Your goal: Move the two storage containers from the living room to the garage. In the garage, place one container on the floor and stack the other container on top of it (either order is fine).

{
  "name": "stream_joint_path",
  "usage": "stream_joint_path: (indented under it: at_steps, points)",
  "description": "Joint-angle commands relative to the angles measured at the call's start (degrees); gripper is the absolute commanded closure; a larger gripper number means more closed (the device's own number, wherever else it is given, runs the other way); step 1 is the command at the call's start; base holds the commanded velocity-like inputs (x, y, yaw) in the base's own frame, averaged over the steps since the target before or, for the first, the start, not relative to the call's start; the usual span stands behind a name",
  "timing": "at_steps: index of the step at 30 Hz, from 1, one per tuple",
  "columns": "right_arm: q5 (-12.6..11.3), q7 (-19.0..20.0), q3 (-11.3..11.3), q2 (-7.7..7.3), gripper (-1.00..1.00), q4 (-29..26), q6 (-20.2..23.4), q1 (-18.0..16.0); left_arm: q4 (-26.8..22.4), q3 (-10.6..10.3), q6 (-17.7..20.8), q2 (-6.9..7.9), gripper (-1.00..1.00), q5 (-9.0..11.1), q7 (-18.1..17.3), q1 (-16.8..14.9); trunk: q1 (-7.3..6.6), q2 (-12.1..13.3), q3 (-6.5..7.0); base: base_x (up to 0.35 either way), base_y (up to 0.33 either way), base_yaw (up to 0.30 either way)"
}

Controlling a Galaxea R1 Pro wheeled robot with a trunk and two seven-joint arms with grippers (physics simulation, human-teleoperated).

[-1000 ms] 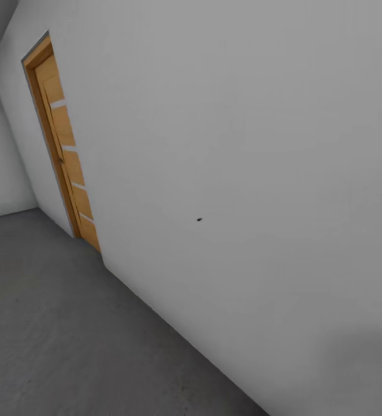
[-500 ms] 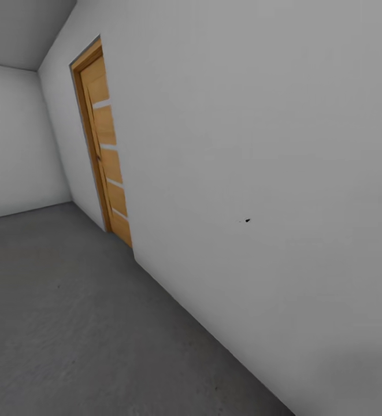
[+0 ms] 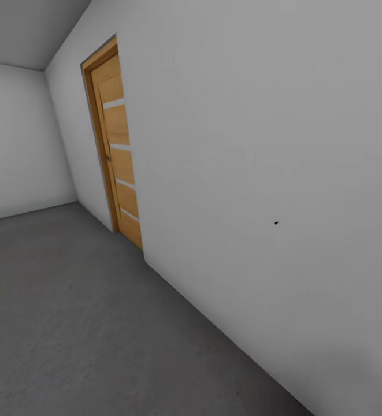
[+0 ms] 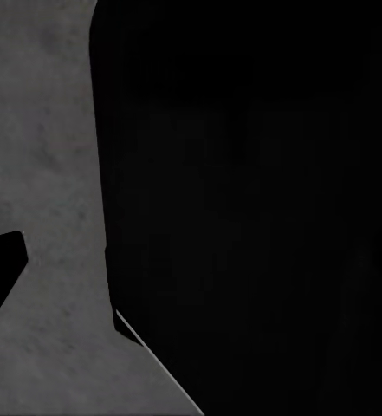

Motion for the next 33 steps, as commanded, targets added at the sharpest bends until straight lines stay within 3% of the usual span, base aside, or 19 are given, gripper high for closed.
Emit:
stream_joint_path:
  at_steps: [1, 33]
  points:
    - [0.04, -0.03, 0.0, 0.0, -1.0, -0.01, 0.07, -0.02, -0.01, 0.0, 0.03, 0.0, -1.0, 0.01, -0.02, -0.02, 0.01, -0.02, -0.05, 0.152, 0.324, 0.0]
    - [0.0, 0.01, 0.0, 0.0, -1.0, -0.01, 0.07, -0.02, -0.01, -0.01, 0.05, 0.0, -1.0, -0.1, -0.08, -0.02, 0.01, -0.02, -0.05, 0.207, 0.316, 0.0]
